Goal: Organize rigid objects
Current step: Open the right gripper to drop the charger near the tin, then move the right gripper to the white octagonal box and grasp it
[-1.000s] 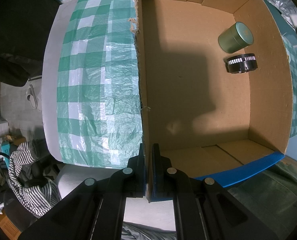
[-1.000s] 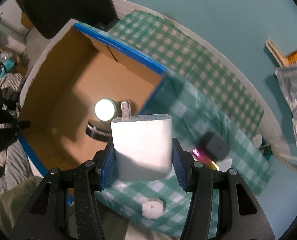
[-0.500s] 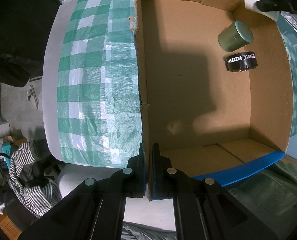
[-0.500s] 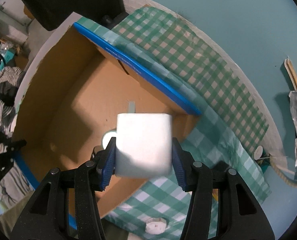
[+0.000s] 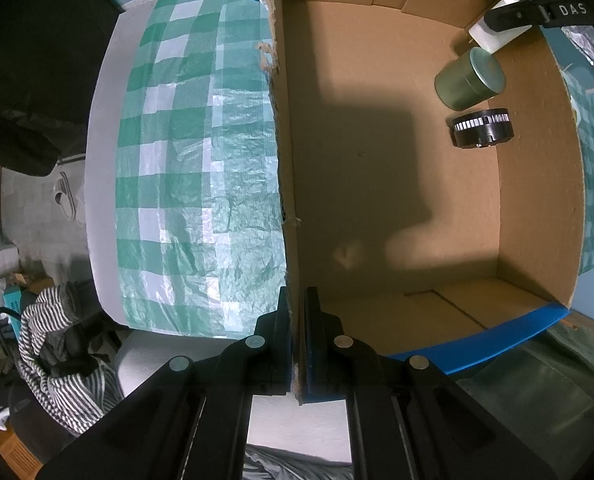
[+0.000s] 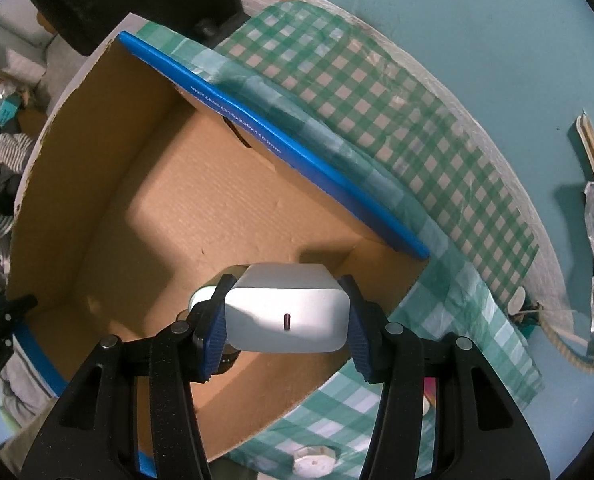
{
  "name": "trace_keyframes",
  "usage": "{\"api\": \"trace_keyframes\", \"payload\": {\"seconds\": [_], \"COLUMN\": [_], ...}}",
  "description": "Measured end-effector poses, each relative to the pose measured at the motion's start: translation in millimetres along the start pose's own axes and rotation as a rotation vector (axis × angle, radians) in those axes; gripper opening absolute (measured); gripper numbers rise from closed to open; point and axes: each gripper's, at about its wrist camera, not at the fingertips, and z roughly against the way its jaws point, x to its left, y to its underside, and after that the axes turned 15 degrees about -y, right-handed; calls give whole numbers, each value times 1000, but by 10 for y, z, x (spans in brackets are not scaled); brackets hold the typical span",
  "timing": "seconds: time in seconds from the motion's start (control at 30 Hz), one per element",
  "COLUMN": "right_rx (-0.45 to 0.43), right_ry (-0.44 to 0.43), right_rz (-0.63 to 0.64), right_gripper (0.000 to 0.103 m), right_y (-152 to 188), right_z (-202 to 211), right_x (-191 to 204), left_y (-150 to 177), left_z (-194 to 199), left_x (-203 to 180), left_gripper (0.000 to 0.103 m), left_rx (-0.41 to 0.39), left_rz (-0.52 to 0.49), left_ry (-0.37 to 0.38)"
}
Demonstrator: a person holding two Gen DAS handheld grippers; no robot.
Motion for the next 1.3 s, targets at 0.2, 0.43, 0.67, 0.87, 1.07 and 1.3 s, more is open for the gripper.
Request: {"api": "trace_keyframes", "payload": {"seconds": [0.2, 0.43, 0.67, 0.87, 1.07, 1.3], "right_rx": [-25, -49, -74, -103, -132, -162], "right_ry": [10, 12, 13, 11, 7, 4], "right_rz": [12, 18, 29, 27, 14, -22], "right_gripper": [51, 56, 57, 57, 57, 57], "right_y": [-15, 11, 116, 249, 451, 715], "right_z": [56, 226, 384, 561, 772, 922], "right_x": [22, 12, 101, 149, 137, 77], "left_y": [3, 4, 1, 1, 12, 17], "left_z": [-20, -20, -20, -16, -25, -22], "left_x": [-1, 7, 5, 2, -8, -14], "left_gripper": [5, 5, 5, 5, 5, 5], "left_rx": [2, 1, 2, 0, -2, -3], "left_rz": [0, 0, -2, -5, -13, -21], "left_ry": [0, 1, -1, -3, -4, -7]}}
